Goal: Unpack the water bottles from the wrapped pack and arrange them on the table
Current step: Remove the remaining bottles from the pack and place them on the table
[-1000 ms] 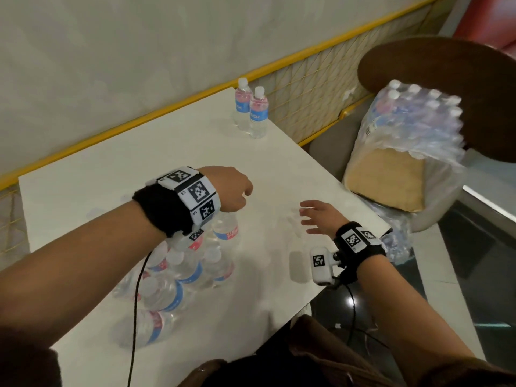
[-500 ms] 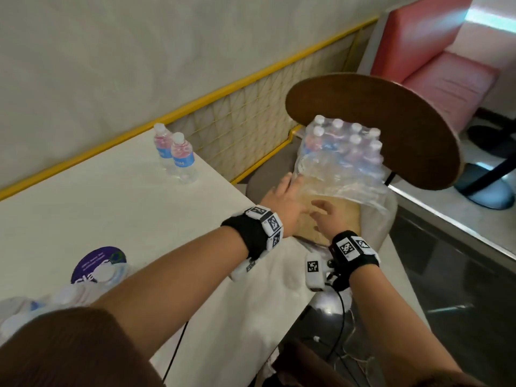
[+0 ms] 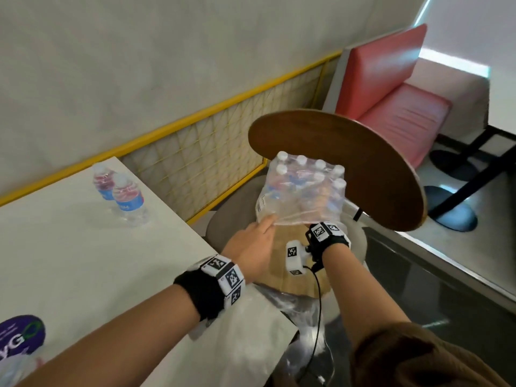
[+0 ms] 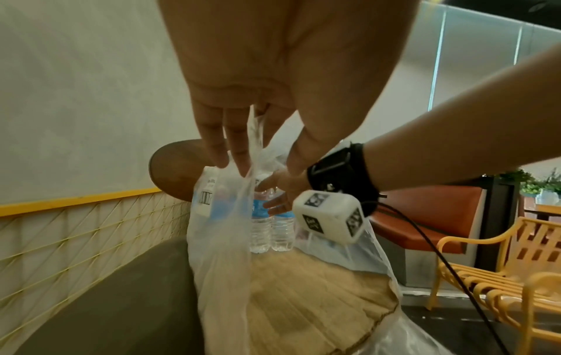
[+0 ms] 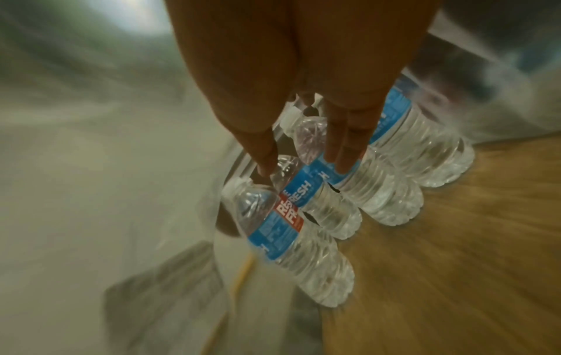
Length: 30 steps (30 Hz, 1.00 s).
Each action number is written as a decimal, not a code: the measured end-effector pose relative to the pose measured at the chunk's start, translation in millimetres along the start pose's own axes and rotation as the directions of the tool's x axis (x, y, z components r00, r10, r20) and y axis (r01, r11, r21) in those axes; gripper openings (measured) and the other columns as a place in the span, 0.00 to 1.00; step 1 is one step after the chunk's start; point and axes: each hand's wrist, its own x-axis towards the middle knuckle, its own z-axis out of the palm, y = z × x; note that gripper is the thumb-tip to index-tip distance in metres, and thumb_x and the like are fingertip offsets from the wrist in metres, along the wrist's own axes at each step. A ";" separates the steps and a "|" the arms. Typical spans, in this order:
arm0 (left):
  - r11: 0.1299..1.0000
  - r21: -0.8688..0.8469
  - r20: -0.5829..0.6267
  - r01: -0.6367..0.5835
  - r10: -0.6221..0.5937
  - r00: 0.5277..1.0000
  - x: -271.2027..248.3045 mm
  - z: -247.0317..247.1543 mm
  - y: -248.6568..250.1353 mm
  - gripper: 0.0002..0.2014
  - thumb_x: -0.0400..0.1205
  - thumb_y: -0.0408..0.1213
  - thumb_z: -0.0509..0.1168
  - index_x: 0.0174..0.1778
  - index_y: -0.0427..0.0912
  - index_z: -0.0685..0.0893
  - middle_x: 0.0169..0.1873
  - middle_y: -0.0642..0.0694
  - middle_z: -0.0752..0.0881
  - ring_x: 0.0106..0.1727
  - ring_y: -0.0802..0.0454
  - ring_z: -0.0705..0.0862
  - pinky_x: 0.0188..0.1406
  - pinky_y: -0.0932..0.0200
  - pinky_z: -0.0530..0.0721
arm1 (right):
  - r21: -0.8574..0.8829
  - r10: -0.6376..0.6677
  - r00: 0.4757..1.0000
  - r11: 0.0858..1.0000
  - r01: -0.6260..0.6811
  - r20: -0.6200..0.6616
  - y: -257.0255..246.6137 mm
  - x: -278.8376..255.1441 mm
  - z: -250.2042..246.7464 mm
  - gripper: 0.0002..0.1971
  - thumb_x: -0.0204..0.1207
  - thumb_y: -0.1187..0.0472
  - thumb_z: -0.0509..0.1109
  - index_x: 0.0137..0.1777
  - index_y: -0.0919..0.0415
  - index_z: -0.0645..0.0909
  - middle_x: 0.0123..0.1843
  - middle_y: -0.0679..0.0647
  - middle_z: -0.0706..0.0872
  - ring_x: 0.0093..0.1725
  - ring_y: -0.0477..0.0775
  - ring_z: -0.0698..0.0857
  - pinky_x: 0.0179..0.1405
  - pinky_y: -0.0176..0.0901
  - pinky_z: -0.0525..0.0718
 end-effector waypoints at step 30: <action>0.978 -0.037 0.221 0.205 -0.192 0.956 29.8 17.1 -6.4 0.20 0.77 0.40 0.69 0.64 0.40 0.77 0.81 0.45 0.53 0.59 0.40 0.82 0.56 0.48 0.82 | 0.414 -0.249 0.930 0.902 0.121 0.271 22.9 -70.6 49.0 0.14 0.77 0.60 0.68 0.61 0.45 0.78 0.57 0.43 0.84 0.56 0.50 0.84 0.62 0.47 0.82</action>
